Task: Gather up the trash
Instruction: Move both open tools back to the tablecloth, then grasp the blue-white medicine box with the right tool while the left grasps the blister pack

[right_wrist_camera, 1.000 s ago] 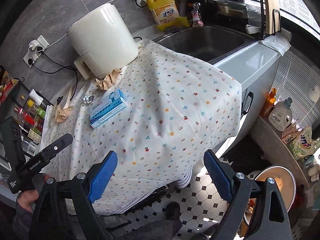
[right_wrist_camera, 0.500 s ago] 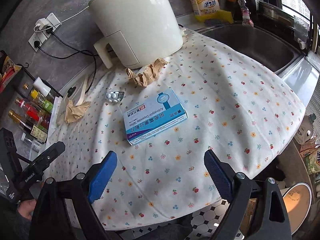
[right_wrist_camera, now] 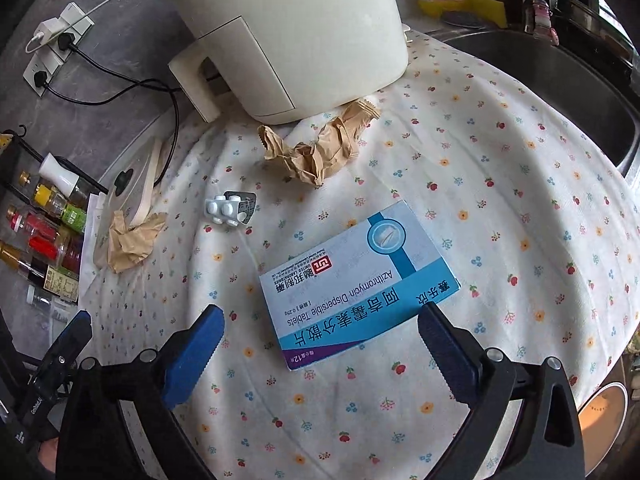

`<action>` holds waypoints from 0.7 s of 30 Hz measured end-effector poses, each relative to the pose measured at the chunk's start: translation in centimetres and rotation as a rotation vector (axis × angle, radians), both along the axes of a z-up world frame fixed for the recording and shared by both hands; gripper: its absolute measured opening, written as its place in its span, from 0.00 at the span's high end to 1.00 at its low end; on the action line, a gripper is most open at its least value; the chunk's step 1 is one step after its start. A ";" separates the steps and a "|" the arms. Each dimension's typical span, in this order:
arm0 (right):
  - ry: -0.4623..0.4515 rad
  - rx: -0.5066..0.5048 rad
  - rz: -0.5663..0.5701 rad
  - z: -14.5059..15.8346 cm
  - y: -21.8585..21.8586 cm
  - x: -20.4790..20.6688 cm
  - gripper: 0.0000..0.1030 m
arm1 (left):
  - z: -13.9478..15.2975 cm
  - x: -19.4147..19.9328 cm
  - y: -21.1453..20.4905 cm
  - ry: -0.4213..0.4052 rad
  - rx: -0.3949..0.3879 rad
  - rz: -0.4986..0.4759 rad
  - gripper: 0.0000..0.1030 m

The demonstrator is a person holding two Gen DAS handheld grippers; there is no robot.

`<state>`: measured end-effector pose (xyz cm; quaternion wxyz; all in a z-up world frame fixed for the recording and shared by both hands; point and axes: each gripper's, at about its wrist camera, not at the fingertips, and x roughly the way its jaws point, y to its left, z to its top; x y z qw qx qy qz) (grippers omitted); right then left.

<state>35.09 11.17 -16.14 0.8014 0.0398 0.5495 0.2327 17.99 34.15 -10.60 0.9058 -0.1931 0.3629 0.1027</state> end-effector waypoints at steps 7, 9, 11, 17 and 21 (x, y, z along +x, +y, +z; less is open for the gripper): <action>0.011 -0.036 -0.013 -0.5 1.5 2.4 0.08 | 0.0 2.6 -0.1 0.000 -0.001 -0.035 0.12; 0.010 -0.053 -0.014 -0.7 2.0 2.9 0.08 | 0.0 3.3 -0.3 0.003 0.002 -0.047 0.12; 0.006 -0.073 -0.011 -1.0 2.5 3.4 0.08 | -0.1 3.8 -0.4 0.004 -0.001 -0.057 0.13; -0.004 -0.183 -0.003 -1.9 2.9 3.4 0.13 | -0.7 5.6 -1.2 0.019 -0.006 -0.095 0.13; -0.019 -0.209 -0.031 -1.9 1.2 3.1 0.16 | -1.1 7.0 -1.5 0.026 -0.014 -0.109 0.13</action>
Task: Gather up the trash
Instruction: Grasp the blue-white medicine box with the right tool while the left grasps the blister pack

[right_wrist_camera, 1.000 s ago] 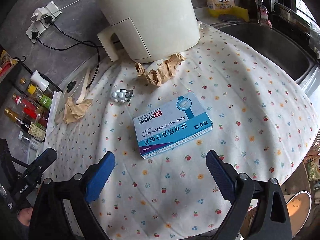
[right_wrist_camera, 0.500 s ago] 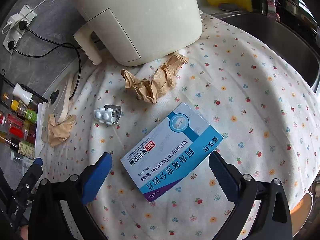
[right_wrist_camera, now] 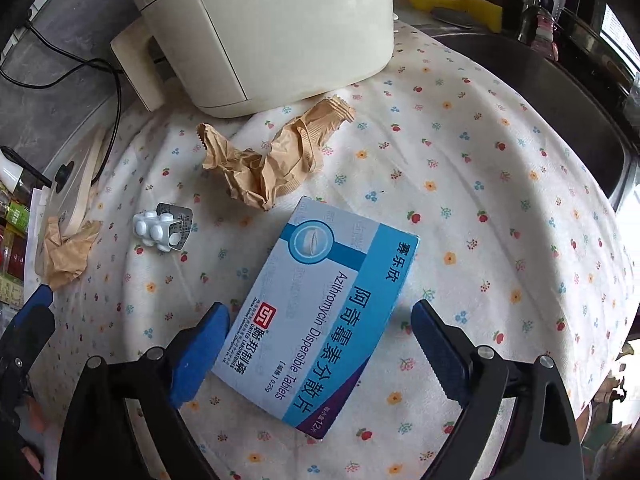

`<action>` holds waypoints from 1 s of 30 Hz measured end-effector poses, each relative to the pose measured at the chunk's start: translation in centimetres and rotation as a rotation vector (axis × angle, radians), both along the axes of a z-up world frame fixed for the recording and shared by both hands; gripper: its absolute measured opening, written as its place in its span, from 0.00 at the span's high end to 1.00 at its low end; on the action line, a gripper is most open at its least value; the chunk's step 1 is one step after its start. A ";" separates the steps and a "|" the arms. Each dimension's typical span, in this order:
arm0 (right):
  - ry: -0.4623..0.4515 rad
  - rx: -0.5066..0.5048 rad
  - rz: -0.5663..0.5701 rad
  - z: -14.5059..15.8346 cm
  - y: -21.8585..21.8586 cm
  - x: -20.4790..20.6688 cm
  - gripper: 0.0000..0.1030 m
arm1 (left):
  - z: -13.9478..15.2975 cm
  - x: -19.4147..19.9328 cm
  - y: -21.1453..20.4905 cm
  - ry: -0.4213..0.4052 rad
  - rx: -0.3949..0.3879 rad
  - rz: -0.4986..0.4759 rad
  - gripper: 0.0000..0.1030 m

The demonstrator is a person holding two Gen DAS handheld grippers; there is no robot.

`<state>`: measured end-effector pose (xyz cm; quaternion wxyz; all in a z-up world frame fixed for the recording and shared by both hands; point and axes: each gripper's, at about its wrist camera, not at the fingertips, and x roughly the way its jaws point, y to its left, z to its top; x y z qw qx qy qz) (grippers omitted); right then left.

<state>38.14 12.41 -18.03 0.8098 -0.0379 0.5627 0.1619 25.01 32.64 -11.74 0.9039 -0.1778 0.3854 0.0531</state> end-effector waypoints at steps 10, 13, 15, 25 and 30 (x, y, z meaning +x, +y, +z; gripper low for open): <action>-0.048 0.032 -0.070 2.0 -5.4 -1.7 0.36 | -1.0 4.1 -1.6 0.011 -0.003 -0.064 0.17; -0.074 0.064 -0.108 3.1 -7.6 -2.5 0.36 | -1.1 5.4 -1.8 0.015 -0.001 -0.075 0.18; -0.087 0.080 -0.140 3.6 -9.1 -3.0 0.36 | -1.3 6.2 -2.1 0.023 0.007 -0.089 0.20; -0.102 0.103 -0.291 3.9 -16.1 -5.6 0.35 | -3.4 9.5 -3.9 0.116 0.066 -0.125 0.59; -0.092 0.135 -0.333 3.1 -18.1 -6.6 0.35 | -3.2 8.3 -4.7 0.112 0.082 -0.127 0.59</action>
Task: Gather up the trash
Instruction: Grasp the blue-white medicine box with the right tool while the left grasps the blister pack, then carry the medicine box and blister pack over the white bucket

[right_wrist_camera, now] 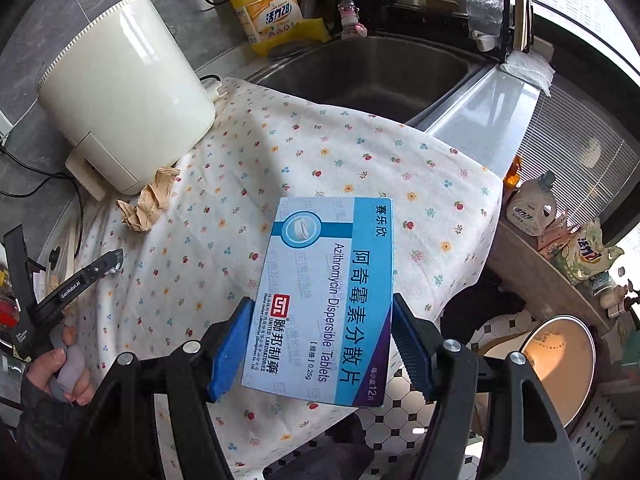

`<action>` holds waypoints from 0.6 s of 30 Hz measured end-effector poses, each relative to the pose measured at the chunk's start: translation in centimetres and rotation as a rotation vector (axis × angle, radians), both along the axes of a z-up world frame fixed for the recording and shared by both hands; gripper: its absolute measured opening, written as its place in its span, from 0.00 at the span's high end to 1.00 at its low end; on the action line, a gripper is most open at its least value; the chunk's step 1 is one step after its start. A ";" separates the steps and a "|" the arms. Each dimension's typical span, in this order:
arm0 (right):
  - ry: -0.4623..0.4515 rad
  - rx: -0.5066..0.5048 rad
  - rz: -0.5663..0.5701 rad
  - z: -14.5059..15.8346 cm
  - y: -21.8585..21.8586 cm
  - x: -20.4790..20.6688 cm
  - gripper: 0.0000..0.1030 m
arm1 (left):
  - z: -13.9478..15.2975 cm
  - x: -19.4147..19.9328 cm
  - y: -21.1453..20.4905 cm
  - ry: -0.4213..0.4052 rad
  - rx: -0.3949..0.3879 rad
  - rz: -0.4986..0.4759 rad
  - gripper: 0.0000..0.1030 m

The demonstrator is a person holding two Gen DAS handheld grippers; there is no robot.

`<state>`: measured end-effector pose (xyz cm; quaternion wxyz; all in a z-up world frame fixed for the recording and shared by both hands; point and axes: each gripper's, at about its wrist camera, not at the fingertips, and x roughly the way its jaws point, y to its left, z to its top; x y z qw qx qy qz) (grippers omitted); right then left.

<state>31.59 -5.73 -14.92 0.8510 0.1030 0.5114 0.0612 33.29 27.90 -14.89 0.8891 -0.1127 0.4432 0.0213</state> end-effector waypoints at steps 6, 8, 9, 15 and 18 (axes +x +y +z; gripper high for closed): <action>-0.025 0.069 -0.008 -0.2 -0.6 -0.6 0.35 | 1.4 -2.3 -1.1 -0.012 0.020 -0.033 0.59; -0.039 0.092 -0.008 -0.1 -0.7 -0.5 0.35 | 2.3 -3.2 -1.5 -0.029 0.038 -0.052 0.59; -0.045 0.103 -0.009 -0.1 -0.7 -0.6 0.35 | 2.8 -3.5 -1.7 -0.036 0.044 -0.059 0.59; -0.072 0.108 0.004 0.7 -1.0 -0.7 0.35 | 4.5 -5.7 -2.6 -0.063 0.022 -0.080 0.59; -0.081 0.098 0.006 1.3 -1.5 -0.9 0.35 | 5.1 -6.5 -3.5 -0.076 0.006 -0.093 0.59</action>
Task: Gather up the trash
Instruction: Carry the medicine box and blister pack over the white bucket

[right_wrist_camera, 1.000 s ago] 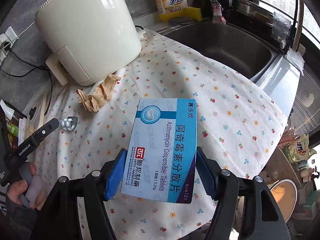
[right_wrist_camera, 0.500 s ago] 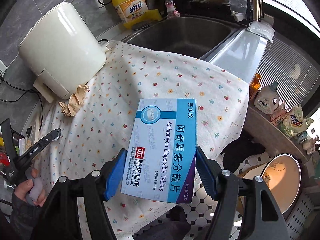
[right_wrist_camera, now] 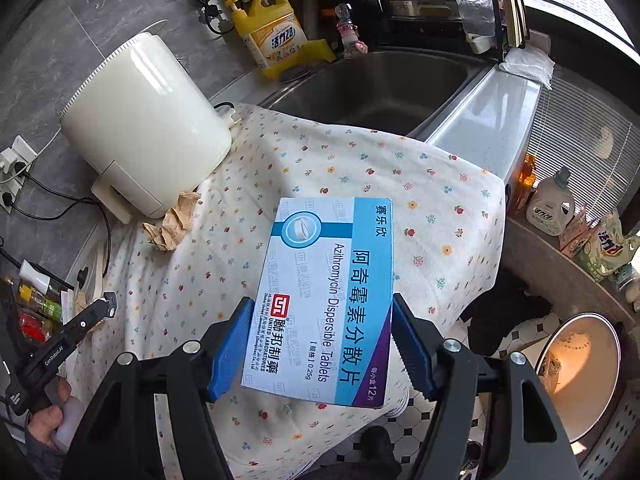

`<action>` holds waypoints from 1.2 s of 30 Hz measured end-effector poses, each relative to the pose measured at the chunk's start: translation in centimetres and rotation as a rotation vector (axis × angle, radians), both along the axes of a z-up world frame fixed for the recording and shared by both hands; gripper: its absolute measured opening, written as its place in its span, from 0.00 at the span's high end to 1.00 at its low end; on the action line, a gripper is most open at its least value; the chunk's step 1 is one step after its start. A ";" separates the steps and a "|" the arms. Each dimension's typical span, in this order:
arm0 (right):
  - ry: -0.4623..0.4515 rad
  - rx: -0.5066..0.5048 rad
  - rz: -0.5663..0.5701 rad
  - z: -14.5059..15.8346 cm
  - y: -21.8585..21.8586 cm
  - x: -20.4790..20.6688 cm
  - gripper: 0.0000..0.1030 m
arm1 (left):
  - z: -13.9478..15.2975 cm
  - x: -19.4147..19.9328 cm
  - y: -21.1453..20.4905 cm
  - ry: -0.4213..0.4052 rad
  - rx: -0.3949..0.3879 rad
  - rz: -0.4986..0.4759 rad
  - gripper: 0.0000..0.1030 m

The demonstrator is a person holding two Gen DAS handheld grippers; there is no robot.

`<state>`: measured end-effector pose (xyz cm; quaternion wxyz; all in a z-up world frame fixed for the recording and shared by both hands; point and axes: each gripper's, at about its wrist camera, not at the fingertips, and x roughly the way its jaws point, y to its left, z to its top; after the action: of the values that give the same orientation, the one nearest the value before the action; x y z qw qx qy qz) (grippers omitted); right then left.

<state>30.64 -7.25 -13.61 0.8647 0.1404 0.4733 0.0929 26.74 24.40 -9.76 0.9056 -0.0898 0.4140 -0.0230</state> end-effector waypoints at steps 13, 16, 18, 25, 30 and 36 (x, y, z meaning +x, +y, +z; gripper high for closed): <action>-0.014 -0.050 -0.074 1.9 -7.3 -5.1 0.35 | 1.3 -1.0 -8.3 -0.037 -0.055 -0.117 0.59; 0.009 -0.049 -0.132 1.7 -10.9 -6.8 0.35 | 1.4 -1.2 -11.5 -0.034 -0.060 -0.164 0.59; 0.021 -0.058 -0.158 1.6 -13.2 -8.0 0.35 | 1.4 -1.5 -13.7 -0.033 -0.072 -0.189 0.59; 0.058 -0.087 -0.244 0.7 -21.3 -12.3 0.35 | 1.2 -3.4 -22.1 -0.025 -0.108 -0.283 0.59; 0.098 -0.075 -0.278 -0.8 -26.5 -14.9 0.51 | 0.6 -5.4 -27.4 -0.017 -0.119 -0.329 0.59; 0.116 -0.096 -0.257 -3.8 -30.4 -15.5 0.70 | -1.5 -7.4 -32.5 0.017 -0.138 -0.339 0.59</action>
<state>15.12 -37.64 -17.41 0.8463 0.1634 0.5046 -0.0496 19.33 -8.06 -11.25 0.8769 -0.0809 0.4282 -0.2029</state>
